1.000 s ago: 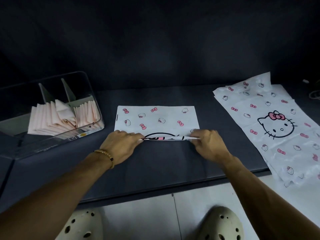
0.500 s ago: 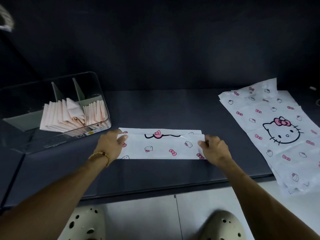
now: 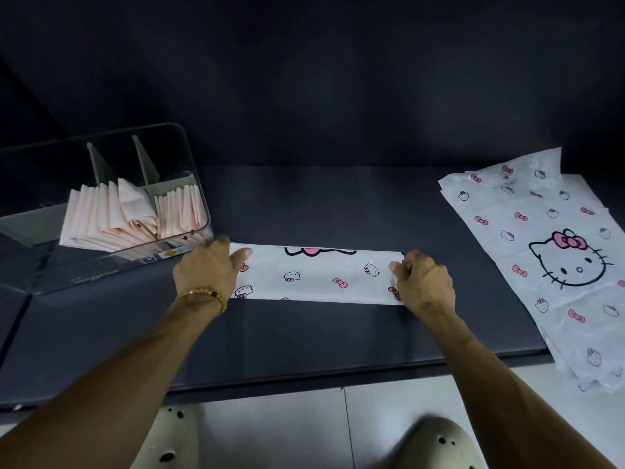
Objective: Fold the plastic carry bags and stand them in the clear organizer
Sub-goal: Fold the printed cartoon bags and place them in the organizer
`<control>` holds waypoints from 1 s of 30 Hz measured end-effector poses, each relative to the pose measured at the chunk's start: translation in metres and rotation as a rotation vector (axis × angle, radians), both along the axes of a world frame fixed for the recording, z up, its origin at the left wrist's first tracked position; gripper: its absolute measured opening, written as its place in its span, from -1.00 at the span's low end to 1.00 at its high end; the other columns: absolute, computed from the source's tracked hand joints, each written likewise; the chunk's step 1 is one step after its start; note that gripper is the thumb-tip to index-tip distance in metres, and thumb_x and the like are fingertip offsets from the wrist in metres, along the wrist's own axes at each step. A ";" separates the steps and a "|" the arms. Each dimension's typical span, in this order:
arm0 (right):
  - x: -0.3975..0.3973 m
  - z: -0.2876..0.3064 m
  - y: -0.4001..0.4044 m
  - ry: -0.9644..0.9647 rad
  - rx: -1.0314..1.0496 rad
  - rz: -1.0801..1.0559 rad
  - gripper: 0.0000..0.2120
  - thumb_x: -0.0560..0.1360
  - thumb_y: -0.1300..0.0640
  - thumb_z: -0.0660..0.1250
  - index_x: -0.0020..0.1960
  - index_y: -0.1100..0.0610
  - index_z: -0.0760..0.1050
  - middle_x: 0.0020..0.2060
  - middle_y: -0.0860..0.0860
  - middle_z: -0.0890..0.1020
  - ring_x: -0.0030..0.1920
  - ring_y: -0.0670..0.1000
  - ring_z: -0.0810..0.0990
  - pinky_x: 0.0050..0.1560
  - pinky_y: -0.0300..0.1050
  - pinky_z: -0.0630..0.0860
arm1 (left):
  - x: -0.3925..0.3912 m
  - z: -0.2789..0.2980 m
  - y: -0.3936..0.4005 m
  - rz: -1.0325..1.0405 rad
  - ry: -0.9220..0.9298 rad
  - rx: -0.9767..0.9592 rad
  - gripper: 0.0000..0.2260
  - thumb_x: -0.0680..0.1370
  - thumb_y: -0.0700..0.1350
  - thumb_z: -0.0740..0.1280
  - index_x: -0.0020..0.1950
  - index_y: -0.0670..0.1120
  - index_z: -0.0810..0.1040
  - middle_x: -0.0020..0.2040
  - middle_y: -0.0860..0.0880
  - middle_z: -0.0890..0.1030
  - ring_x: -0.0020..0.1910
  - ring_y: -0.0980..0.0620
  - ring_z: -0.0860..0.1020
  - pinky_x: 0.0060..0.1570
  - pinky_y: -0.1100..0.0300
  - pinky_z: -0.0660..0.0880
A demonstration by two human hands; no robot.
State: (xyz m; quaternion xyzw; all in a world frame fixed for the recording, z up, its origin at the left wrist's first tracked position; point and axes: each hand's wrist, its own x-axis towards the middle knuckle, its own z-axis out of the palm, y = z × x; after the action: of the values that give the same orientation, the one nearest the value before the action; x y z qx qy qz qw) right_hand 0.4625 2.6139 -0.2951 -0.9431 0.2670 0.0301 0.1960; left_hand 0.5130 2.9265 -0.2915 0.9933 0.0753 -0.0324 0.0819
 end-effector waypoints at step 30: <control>0.004 -0.015 0.084 0.000 -0.331 0.934 -0.40 0.59 -0.20 -0.20 0.57 -0.01 -0.09 0.56 -0.04 -0.05 0.55 -0.01 -0.12 0.52 0.04 -0.14 | -0.020 -0.026 0.020 -0.795 -0.002 0.100 -0.35 0.55 0.22 -0.18 0.56 -0.09 -0.10 0.56 -0.14 -0.12 0.54 -0.05 -0.13 0.50 0.05 -0.14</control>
State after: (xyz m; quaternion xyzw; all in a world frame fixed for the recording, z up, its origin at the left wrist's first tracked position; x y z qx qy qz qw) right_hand 0.4668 2.6978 -0.3101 -0.9805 -0.1829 0.0717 0.0091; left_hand 0.4932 2.9460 -0.3172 0.9477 -0.3136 -0.0569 0.0148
